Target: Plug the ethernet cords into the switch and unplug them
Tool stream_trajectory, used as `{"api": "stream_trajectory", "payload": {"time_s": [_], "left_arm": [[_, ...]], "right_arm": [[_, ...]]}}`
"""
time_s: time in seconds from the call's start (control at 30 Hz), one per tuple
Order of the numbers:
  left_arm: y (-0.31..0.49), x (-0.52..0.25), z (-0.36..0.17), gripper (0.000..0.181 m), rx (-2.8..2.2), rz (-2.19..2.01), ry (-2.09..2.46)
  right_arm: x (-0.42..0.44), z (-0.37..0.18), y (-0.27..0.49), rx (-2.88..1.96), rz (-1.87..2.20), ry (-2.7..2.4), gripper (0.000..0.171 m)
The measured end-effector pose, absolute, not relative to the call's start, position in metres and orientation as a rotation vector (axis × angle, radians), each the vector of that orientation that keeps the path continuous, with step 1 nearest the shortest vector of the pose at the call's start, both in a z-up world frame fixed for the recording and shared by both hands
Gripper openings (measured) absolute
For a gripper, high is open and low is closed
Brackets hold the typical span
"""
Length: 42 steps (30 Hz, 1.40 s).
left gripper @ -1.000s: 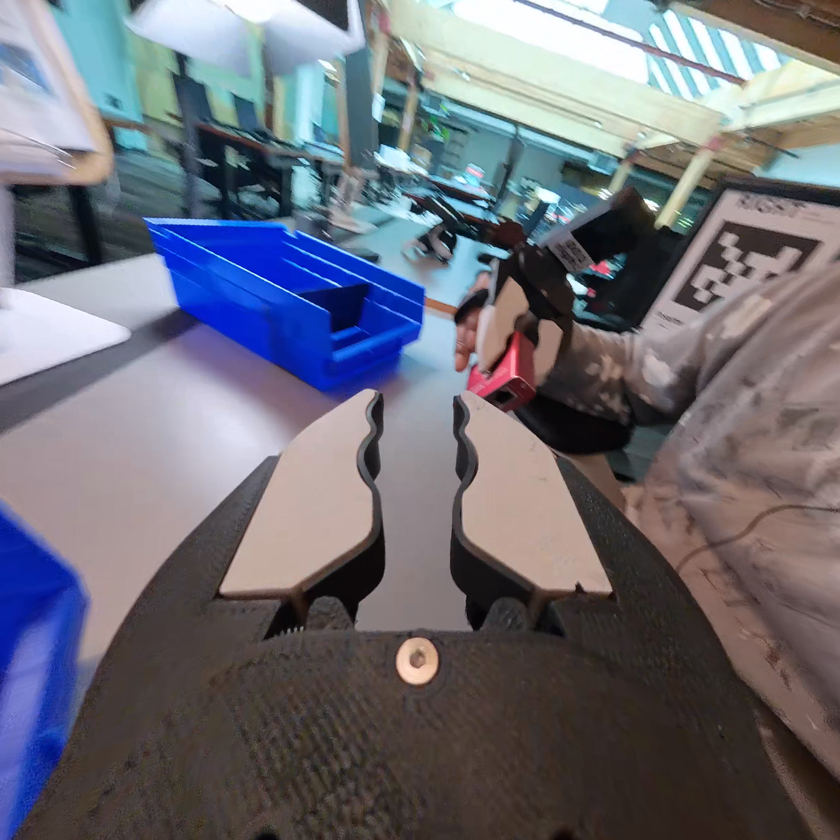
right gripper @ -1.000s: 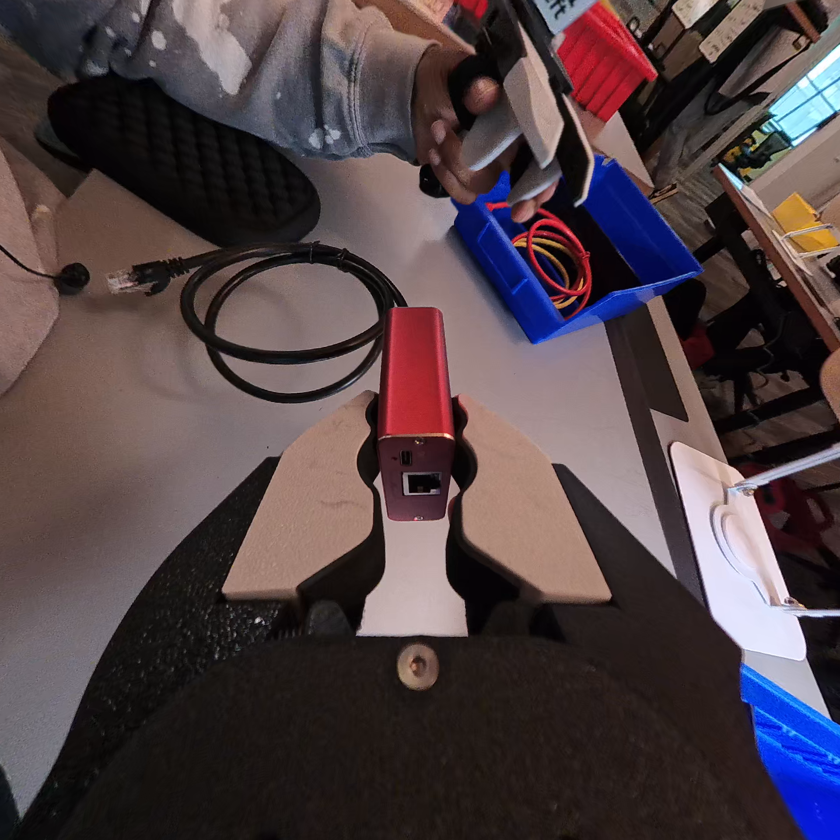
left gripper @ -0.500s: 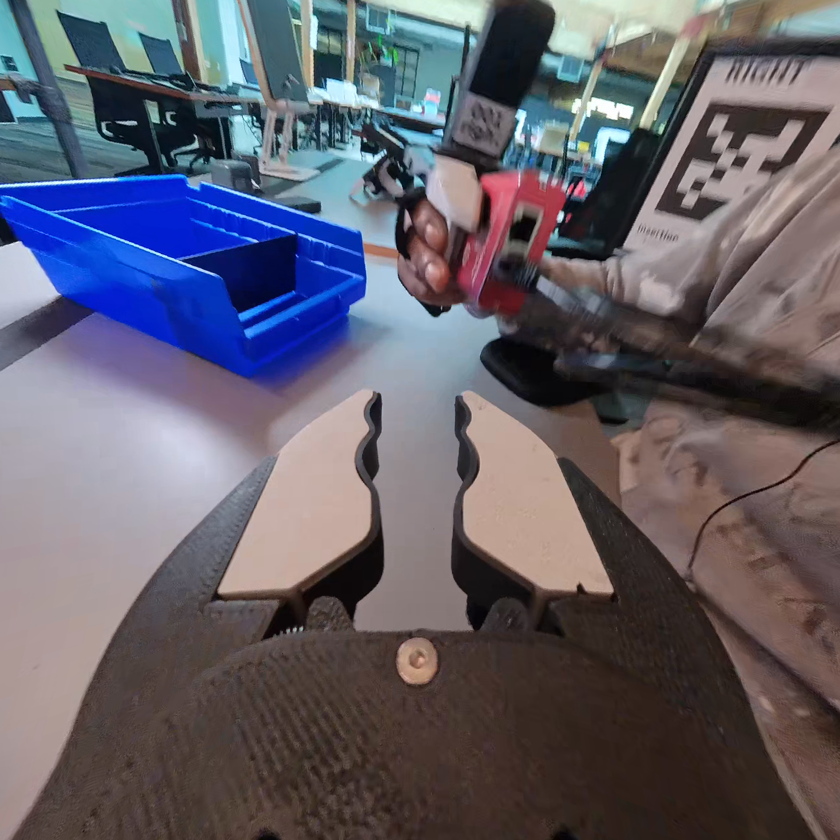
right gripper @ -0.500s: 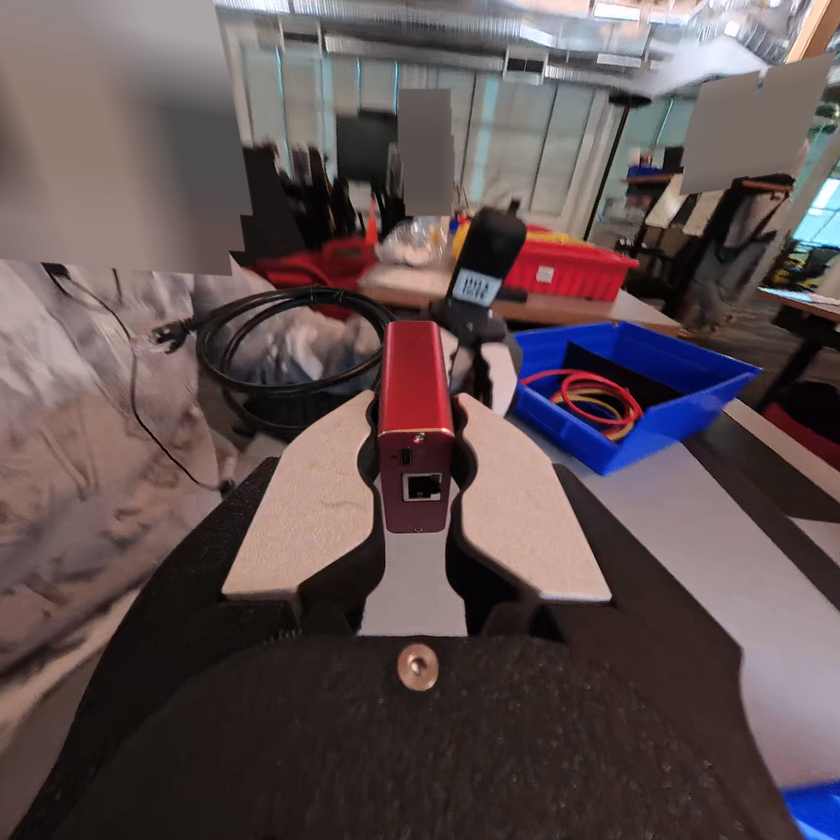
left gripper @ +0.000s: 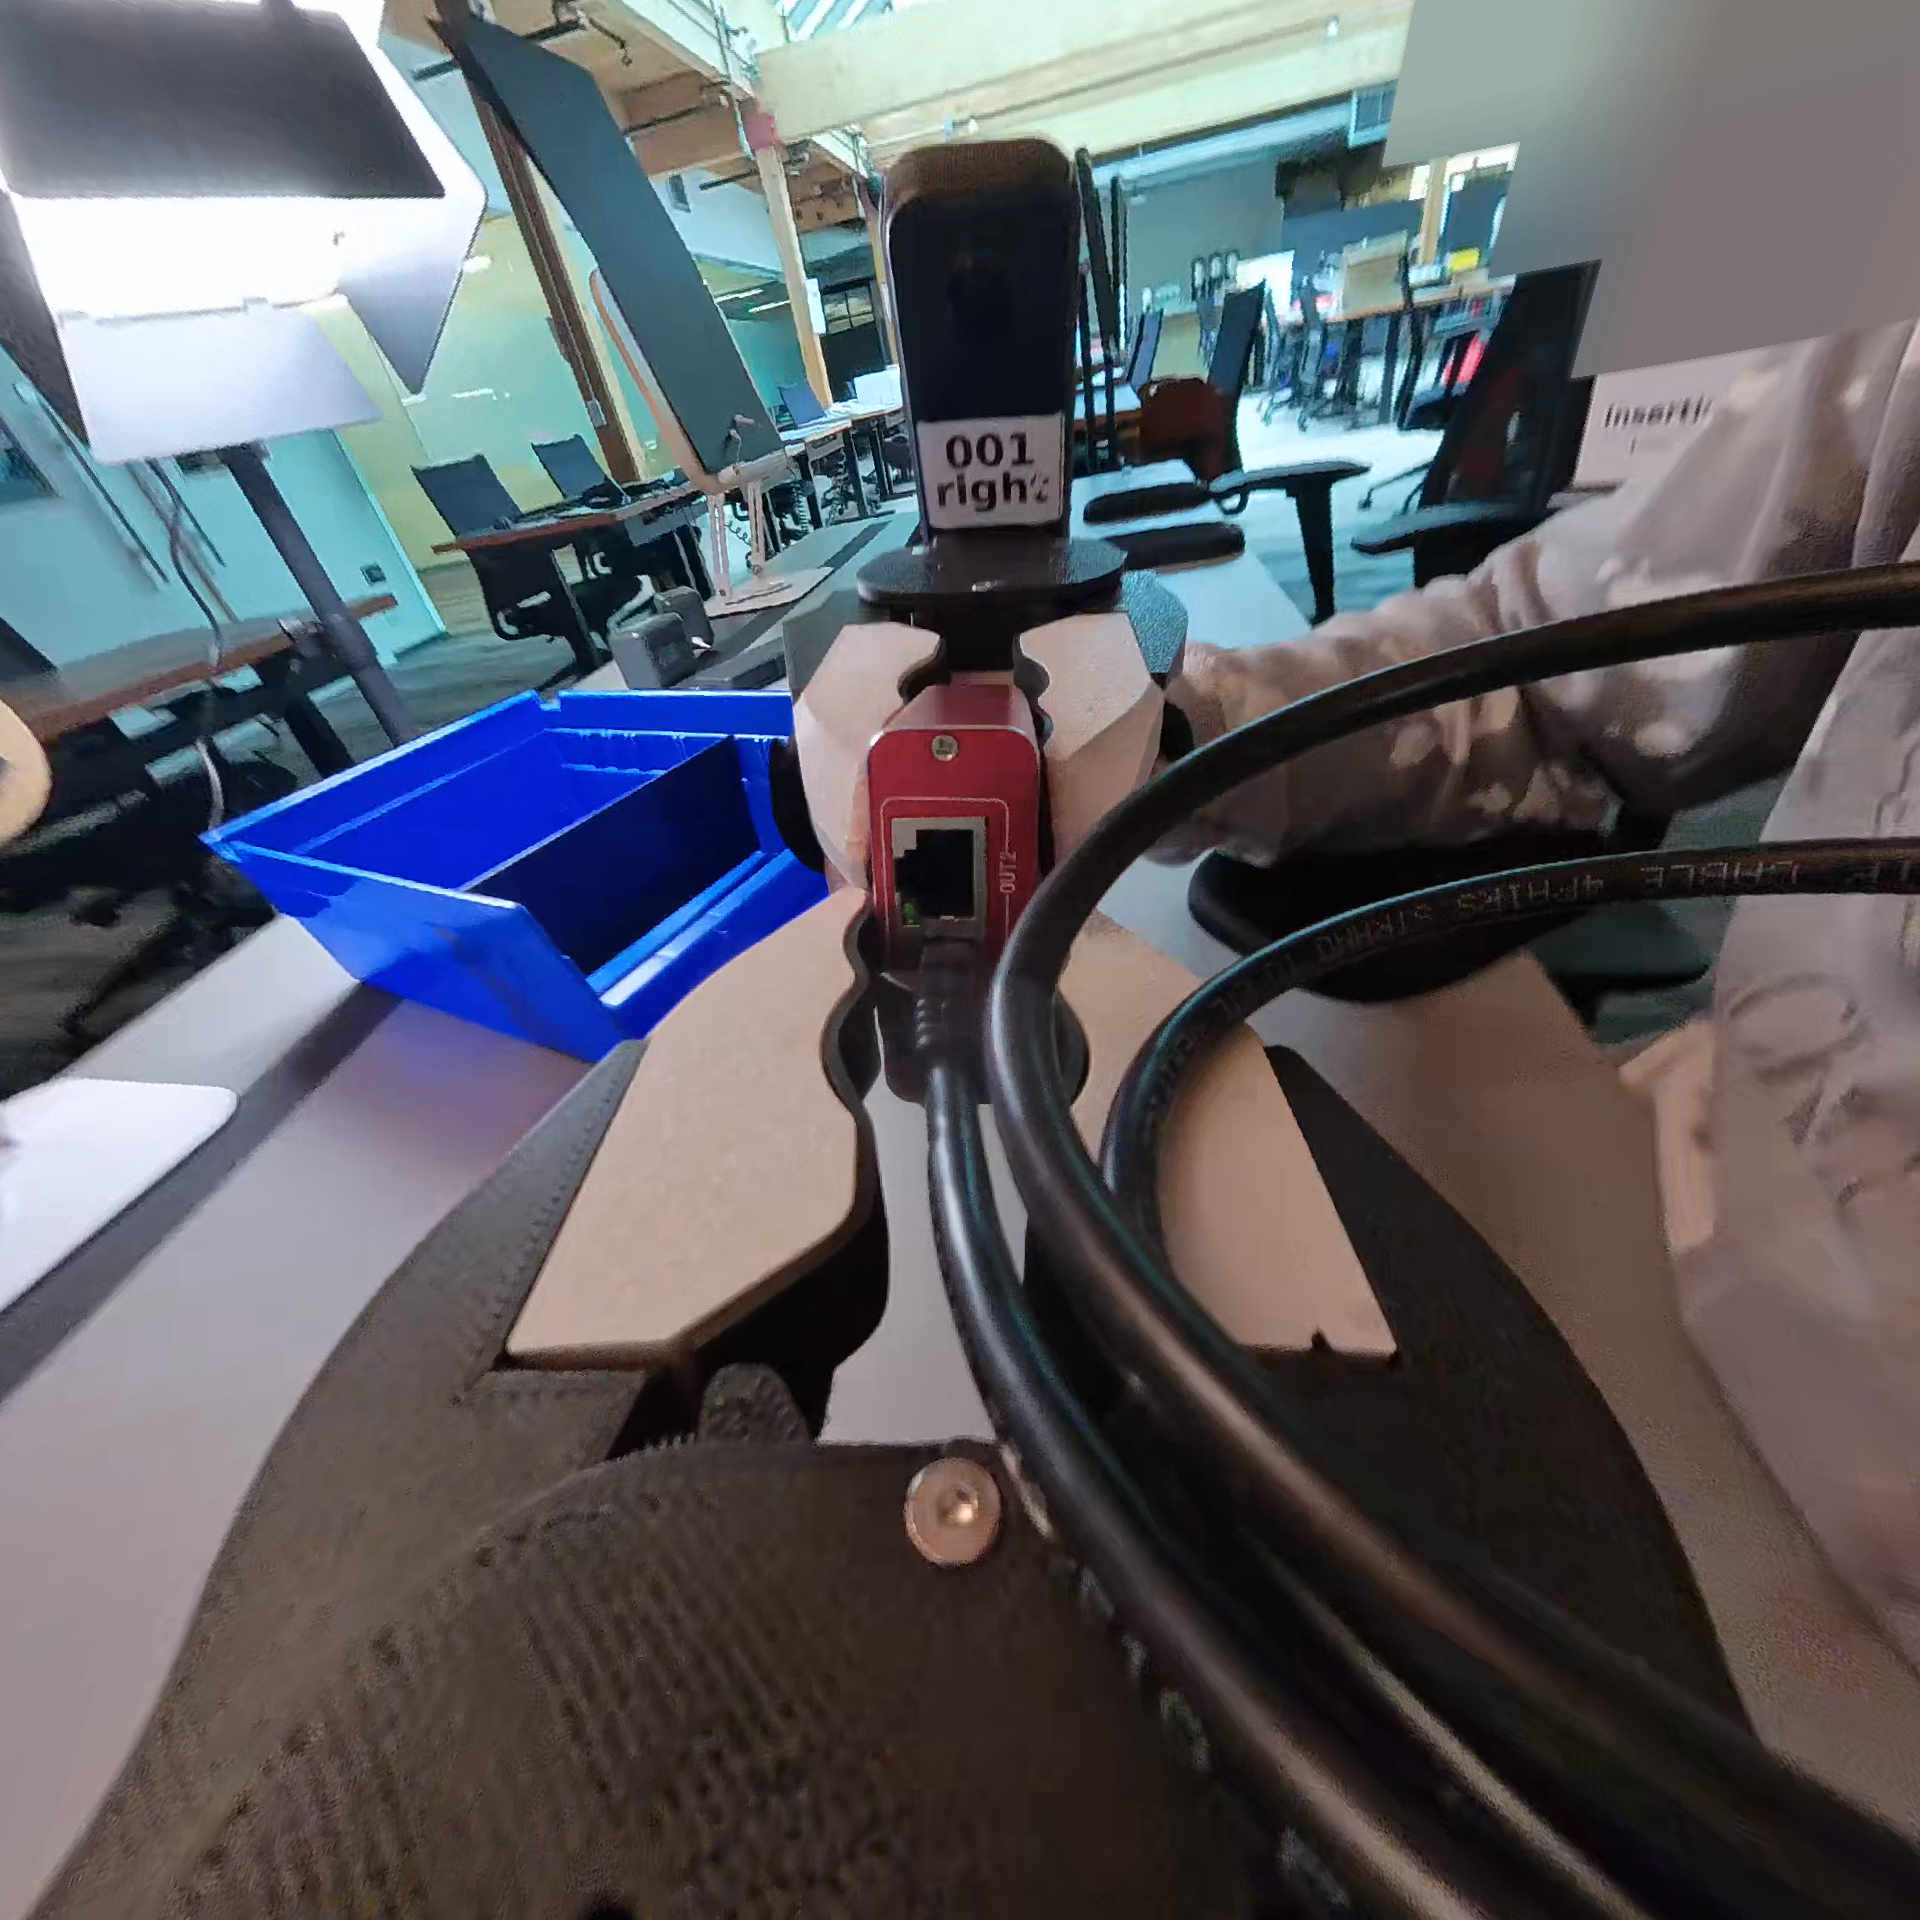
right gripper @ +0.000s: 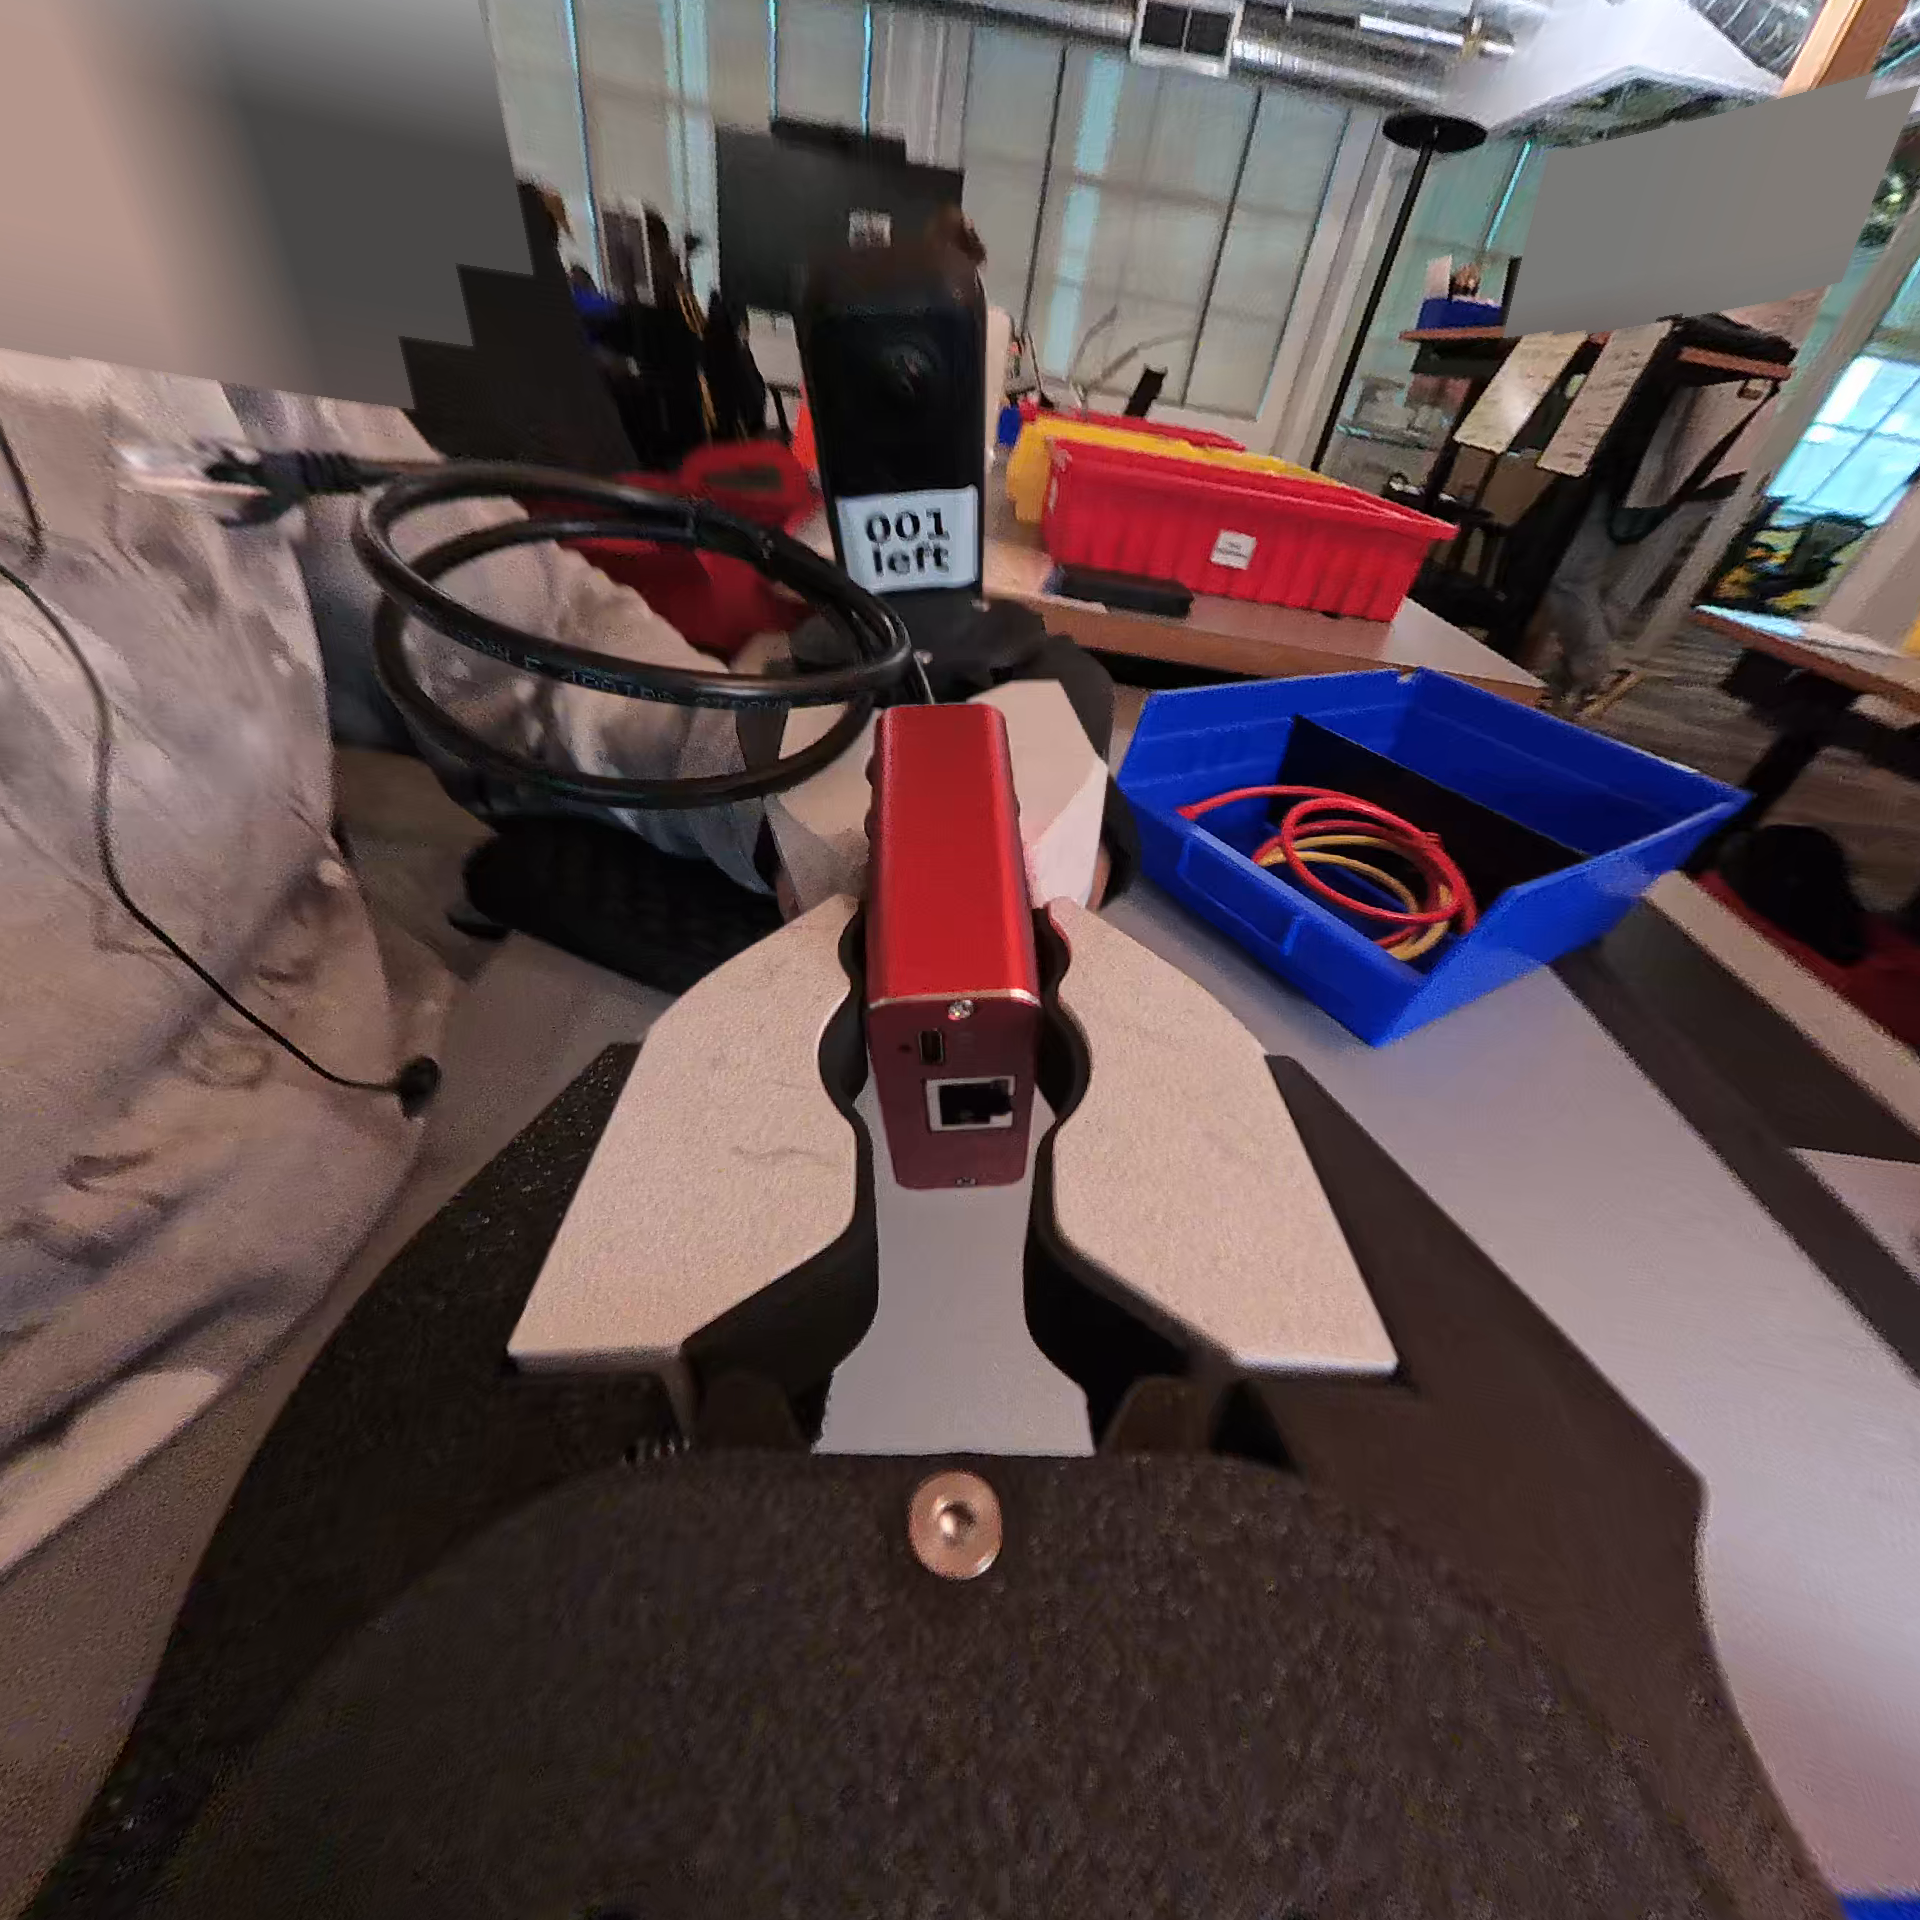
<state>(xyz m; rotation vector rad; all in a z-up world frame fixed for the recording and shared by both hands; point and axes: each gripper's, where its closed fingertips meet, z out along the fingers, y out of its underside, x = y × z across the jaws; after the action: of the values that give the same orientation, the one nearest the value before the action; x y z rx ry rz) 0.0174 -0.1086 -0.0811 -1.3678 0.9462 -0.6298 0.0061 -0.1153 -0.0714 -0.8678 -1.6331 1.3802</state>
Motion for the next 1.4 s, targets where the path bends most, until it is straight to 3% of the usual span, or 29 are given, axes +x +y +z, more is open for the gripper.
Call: {"api": "stream_trajectory", "payload": {"time_s": [0.2,0.33,0.43,1.2,1.4], "left_arm": [[-0.116,0.005,-0.079,0.028,-1.285,-0.438,1.063],[-0.12,0.0,-0.079,0.027,-1.264,-0.475,1.069],[-0.123,0.002,-0.078,0.027,-1.248,-0.482,1.079],[-0.133,0.007,-0.074,0.027,-1.194,-0.534,1.099],[-0.106,-0.026,-0.1,0.038,-1.339,-0.445,1.078]], "right_arm": [[0.009,-0.081,-0.115,-0.821,1.02,-1.769,0.042],[0.011,-0.075,-0.115,-0.779,0.934,-1.759,0.041],[0.012,-0.072,-0.117,-0.75,0.926,-1.743,0.027],[0.012,-0.067,-0.134,-0.728,1.028,-1.749,0.026],[0.019,-0.057,-0.117,-0.795,1.136,-1.683,0.026]]}}
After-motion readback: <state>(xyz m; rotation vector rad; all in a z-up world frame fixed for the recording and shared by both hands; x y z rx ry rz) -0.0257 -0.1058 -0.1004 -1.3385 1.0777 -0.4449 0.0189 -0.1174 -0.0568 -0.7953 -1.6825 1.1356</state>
